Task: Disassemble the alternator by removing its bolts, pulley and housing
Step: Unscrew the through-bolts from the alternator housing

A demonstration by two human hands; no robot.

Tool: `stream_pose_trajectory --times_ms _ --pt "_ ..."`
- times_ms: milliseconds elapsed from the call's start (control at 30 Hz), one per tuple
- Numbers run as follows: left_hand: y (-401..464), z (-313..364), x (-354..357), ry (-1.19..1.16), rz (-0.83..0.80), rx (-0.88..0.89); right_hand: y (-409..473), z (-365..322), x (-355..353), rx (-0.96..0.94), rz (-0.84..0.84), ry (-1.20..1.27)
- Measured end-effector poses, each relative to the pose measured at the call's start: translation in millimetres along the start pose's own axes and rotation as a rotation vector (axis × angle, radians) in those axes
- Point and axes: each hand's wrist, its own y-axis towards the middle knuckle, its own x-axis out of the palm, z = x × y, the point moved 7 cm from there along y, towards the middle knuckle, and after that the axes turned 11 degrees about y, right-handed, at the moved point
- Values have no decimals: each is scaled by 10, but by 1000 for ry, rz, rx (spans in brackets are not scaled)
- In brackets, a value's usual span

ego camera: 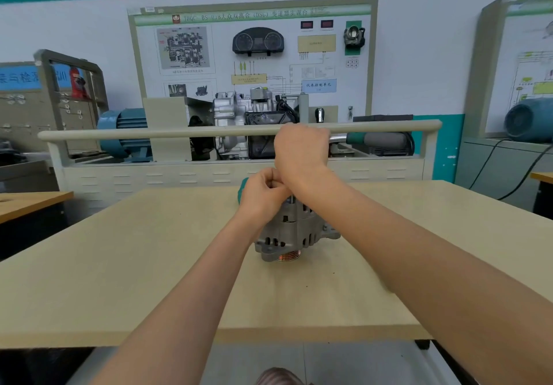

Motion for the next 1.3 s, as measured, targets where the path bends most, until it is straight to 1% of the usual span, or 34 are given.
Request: stream_pose_trajectory --times_ms 33,100,167,233,267,300,367,400,433,467,533,567,600,633,667,700,733,800,867,900,933,967,1000,1033,1067,1100,1133,1167,1200,1233,1267,1300 --pt "1 0 -6 3 -5 9 3 -9 -13 -39 32 66" --pt "-13 5 -18 -7 -28 35 -7 14 -40 -91 78 306" --pt "-34 17 -21 -19 -76 55 -16 59 -8 -64 29 714" --pt "-52 26 -10 -14 -142 62 1 110 43 25 12 1144" --pt "-56 24 -1 -28 -174 64 9 127 82 82 2 1299" --pt "-62 29 9 -53 -201 64 17 140 126 132 -19 1405" --pt "-65 32 5 -80 -218 57 11 166 175 187 -37 1482" --pt "-58 26 3 -80 -209 52 9 184 165 171 -11 1450" --pt "-52 19 1 -77 -194 49 7 202 133 117 32 1340" --pt "-44 13 -2 -74 -173 48 -4 196 88 47 65 1116" --pt "-22 3 -17 -63 -119 42 -57 122 24 -31 118 478" --pt "-9 -11 -27 -54 -90 32 -78 72 0 -36 136 258" --pt "-2 -26 -36 -39 -68 22 -94 26 -19 -26 137 143" --pt "-6 -30 -41 -20 -56 16 -108 -13 -34 -22 134 116" --pt "-13 -26 -42 -8 -55 14 -113 -32 -54 -29 144 159" --pt "-25 -16 -45 -7 -63 16 -112 -27 -69 -41 164 257" --pt "-34 -3 -43 -18 -83 30 -112 1 -84 -48 186 392" --pt "-50 25 -19 -69 -160 61 -77 98 -70 -38 166 786" --pt "-67 38 3 -104 -235 59 -47 193 -8 56 104 1223" --pt "-66 35 8 -113 -254 52 -32 213 44 119 63 1387" --pt "-56 29 12 -117 -256 47 -14 226 96 177 18 1510" --pt "-47 24 8 -117 -244 43 -6 228 129 223 -17 1582" --pt "-36 15 1 -118 -221 37 -10 215 128 236 -28 1600" --pt "-34 12 -7 -124 -197 27 -16 205 99 200 0 1541" --pt "-28 5 -12 -130 -174 21 -35 190 46 116 51 1370" --pt "-22 2 -16 -130 -149 18 -66 162 6 29 103 1084" --pt "-7 -7 -22 -120 -116 19 -104 128 -19 -17 151 739" --pt "0 -14 -31 -103 -76 12 -129 88 -21 -27 169 448" --pt "5 -28 -42 -77 -37 3 -137 58 -17 -6 158 266" --pt "1 -36 -48 -47 -10 -6 -131 34 -15 10 139 194" --pt "0 -42 -44 -24 -2 -9 -121 10 -35 13 137 212" --pt "-10 -36 -43 -15 -9 -4 -109 -4 -59 -3 143 296"
